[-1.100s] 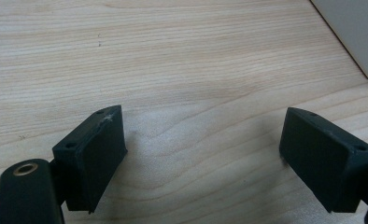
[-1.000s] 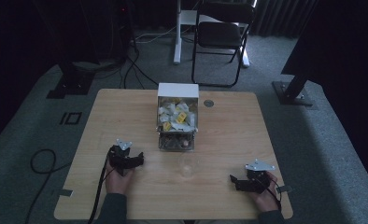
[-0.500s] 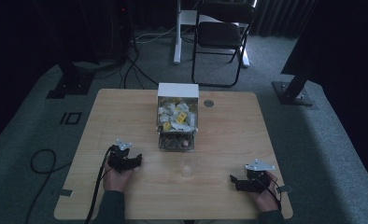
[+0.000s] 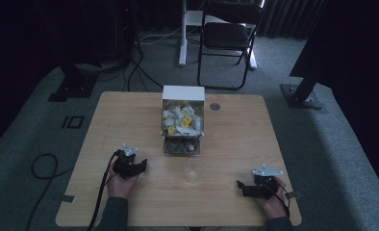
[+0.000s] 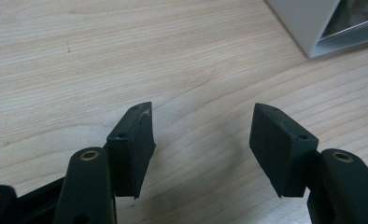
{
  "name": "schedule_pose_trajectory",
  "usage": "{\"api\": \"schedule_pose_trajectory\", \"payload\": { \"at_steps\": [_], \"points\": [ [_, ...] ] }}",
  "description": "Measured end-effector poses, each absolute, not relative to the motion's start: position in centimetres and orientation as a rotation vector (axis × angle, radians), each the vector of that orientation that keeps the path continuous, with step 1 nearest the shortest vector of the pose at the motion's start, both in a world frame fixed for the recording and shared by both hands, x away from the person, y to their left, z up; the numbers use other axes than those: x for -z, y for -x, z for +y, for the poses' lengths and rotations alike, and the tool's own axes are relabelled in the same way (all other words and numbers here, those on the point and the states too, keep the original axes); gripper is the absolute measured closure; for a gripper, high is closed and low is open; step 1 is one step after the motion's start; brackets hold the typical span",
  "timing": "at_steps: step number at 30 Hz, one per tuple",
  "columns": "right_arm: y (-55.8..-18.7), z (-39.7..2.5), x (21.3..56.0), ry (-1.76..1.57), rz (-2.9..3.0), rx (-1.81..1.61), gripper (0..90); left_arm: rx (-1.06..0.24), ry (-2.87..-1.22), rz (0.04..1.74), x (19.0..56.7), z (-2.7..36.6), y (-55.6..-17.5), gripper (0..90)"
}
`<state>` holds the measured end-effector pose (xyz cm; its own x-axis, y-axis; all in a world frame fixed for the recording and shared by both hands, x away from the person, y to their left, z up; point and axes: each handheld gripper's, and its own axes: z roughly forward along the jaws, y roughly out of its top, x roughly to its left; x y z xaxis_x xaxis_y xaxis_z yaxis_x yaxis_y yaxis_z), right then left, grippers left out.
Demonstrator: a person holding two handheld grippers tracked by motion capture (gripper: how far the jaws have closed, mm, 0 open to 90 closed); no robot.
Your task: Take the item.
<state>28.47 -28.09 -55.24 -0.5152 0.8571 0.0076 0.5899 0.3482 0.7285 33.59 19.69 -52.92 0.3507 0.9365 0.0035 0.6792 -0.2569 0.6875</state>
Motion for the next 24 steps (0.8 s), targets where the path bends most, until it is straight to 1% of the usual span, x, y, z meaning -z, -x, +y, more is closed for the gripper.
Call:
{"api": "schedule_pose_trajectory", "payload": {
  "at_steps": [4,14,24],
  "points": [
    [-28.5,-28.1,55.2,-1.272,2.240,-0.974,14.0,-0.523,-1.995,1.386,52.4,19.6,-33.4,40.9],
    [-28.5,-28.1,55.2,-1.273,2.240,-0.975,14.0,-0.546,-1.983,1.329,50.7,19.0,-32.8,41.4],
    [-28.5,-28.1,55.2,-1.272,2.240,-0.974,14.0,-0.537,-1.968,1.259,49.0,17.9,-32.5,45.3]
  ]
}}
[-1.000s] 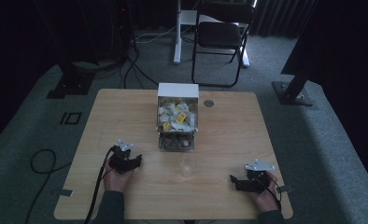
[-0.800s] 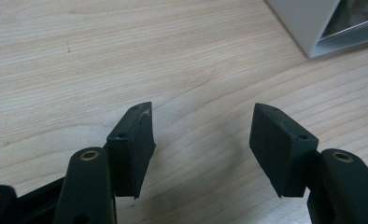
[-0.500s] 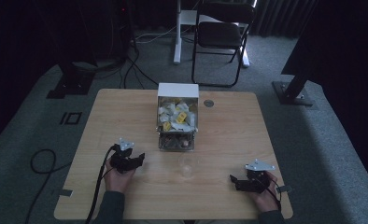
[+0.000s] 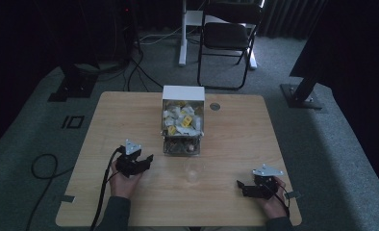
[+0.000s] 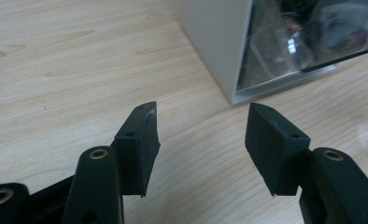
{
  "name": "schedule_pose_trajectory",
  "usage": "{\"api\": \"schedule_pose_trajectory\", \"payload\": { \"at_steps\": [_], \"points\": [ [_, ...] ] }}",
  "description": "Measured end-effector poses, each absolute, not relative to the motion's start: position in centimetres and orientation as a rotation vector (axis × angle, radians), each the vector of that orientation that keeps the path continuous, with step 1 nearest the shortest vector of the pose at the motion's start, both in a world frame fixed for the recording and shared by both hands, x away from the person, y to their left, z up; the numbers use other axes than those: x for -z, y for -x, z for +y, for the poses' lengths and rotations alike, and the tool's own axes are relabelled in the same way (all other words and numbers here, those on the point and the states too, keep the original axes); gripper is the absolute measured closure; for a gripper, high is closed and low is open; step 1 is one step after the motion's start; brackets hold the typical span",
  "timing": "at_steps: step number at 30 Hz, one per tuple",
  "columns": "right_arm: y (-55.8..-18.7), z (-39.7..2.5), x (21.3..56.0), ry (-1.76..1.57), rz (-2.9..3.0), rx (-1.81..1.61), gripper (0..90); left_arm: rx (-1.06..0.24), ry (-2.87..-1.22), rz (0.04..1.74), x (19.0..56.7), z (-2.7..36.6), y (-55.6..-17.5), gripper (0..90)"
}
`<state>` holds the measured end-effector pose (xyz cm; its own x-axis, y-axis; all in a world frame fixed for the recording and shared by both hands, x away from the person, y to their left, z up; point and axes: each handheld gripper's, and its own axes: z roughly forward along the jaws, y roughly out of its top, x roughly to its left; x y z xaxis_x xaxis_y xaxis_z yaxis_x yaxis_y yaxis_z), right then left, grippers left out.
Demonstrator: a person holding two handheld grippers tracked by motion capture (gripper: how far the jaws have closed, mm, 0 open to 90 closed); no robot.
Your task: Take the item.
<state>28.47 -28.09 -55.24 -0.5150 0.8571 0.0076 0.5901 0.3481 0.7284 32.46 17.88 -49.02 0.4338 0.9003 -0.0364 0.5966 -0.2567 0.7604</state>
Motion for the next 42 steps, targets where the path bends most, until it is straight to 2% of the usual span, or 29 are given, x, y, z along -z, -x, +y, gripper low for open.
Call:
{"api": "schedule_pose_trajectory", "payload": {
  "at_steps": [23,42],
  "points": [
    [-28.5,-28.1,55.2,-1.272,2.240,-0.974,14.0,-0.472,-1.989,1.102,47.2,15.0,-32.3,58.8],
    [-28.5,-28.1,55.2,-1.272,2.241,-0.974,14.0,-0.486,-2.055,1.006,47.1,11.8,-32.7,69.9]
  ]
}}
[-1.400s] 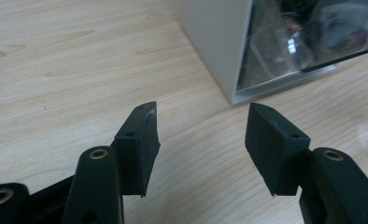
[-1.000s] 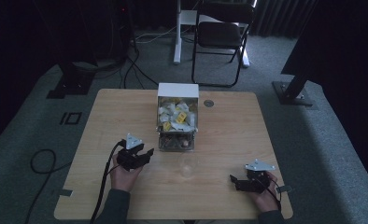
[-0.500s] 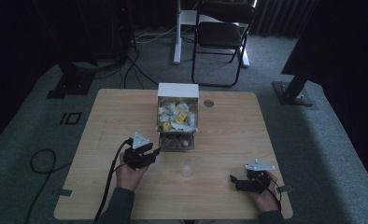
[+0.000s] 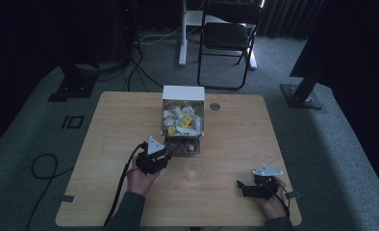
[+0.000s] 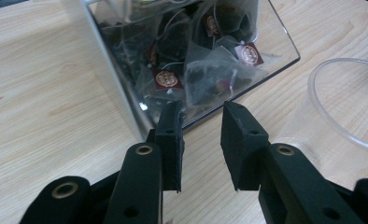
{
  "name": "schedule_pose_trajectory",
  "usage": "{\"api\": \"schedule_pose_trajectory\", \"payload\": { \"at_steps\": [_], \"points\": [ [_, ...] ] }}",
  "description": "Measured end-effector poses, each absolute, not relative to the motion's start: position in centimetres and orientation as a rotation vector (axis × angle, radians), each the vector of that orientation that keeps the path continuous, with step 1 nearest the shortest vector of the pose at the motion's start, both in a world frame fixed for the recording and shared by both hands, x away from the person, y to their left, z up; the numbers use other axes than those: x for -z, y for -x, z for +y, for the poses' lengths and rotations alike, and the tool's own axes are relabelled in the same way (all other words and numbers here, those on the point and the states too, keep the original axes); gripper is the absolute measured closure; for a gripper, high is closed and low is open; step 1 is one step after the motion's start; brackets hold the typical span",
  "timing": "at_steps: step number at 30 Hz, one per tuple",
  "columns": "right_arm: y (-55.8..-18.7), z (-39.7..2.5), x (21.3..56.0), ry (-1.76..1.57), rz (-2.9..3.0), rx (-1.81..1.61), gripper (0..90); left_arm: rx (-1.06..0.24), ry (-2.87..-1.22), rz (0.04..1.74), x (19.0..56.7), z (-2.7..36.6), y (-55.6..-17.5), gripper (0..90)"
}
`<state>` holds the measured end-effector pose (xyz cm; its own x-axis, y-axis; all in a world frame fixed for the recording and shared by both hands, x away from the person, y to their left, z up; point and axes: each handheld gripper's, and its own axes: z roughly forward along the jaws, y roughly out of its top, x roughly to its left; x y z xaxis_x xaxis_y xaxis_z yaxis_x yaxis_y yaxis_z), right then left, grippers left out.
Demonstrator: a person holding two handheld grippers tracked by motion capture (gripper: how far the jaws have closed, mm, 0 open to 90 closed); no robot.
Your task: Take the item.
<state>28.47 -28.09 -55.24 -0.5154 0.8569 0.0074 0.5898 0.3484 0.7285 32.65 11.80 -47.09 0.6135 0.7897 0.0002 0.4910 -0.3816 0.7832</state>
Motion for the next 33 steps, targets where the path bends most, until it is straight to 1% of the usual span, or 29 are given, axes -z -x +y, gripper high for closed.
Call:
{"api": "schedule_pose_trajectory", "payload": {
  "at_steps": [12,18,33],
  "points": [
    [-28.5,-28.1,55.2,-1.273,2.240,-0.974,14.0,-0.457,-2.069,0.981,47.8,10.1,-34.0,69.5],
    [-28.5,-28.1,55.2,-1.274,2.240,-0.974,14.0,-0.442,-2.064,0.992,48.0,10.0,-34.3,67.8],
    [-28.5,-28.1,55.2,-1.272,2.241,-0.974,14.0,-0.388,-2.035,0.994,48.0,10.7,-32.8,68.6]
  ]
}}
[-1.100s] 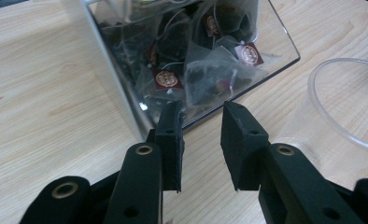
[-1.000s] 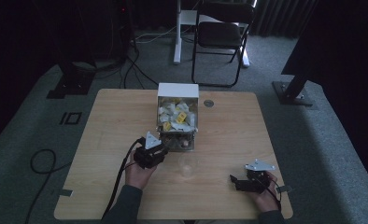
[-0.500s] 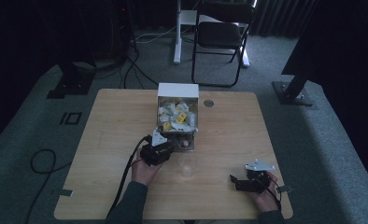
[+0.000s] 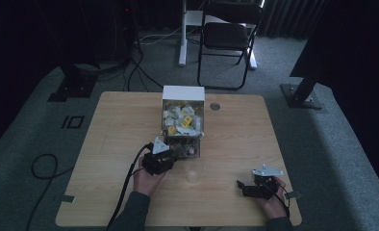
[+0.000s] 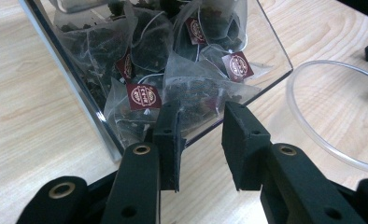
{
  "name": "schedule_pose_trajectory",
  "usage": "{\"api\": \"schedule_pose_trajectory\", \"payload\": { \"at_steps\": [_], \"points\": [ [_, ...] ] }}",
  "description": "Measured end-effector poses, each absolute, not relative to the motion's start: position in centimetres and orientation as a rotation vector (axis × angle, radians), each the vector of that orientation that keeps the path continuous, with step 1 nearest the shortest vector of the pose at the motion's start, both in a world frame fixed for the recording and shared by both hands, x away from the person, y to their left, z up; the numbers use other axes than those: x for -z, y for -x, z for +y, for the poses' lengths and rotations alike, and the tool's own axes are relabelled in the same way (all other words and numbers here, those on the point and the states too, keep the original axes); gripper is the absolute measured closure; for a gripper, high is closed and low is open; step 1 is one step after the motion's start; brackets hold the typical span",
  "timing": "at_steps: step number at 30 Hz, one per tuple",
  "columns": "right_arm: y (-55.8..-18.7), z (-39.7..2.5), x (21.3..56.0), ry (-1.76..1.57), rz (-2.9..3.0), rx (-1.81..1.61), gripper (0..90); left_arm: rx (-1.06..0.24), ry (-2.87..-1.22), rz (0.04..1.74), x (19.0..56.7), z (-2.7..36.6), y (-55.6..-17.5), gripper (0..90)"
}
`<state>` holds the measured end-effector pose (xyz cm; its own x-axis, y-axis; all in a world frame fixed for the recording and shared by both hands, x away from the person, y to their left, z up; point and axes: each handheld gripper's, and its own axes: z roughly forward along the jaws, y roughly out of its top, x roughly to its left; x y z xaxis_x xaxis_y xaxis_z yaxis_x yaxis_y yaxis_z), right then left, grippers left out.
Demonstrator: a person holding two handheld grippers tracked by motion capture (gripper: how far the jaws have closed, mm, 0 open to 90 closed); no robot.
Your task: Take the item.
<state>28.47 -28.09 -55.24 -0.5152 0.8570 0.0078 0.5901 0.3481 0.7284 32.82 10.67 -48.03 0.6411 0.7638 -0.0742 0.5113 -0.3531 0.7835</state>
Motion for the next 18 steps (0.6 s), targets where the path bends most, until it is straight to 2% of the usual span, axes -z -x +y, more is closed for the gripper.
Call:
{"api": "schedule_pose_trajectory", "payload": {
  "at_steps": [7,18],
  "points": [
    [-28.47,-28.09,55.24,-1.272,2.240,-0.974,14.0,-0.400,-2.057,0.976,48.17,10.83,-32.01,70.5],
    [-28.47,-28.09,55.24,-1.272,2.241,-0.974,14.0,-0.431,-2.019,0.969,47.69,10.30,-32.86,57.8]
  ]
}}
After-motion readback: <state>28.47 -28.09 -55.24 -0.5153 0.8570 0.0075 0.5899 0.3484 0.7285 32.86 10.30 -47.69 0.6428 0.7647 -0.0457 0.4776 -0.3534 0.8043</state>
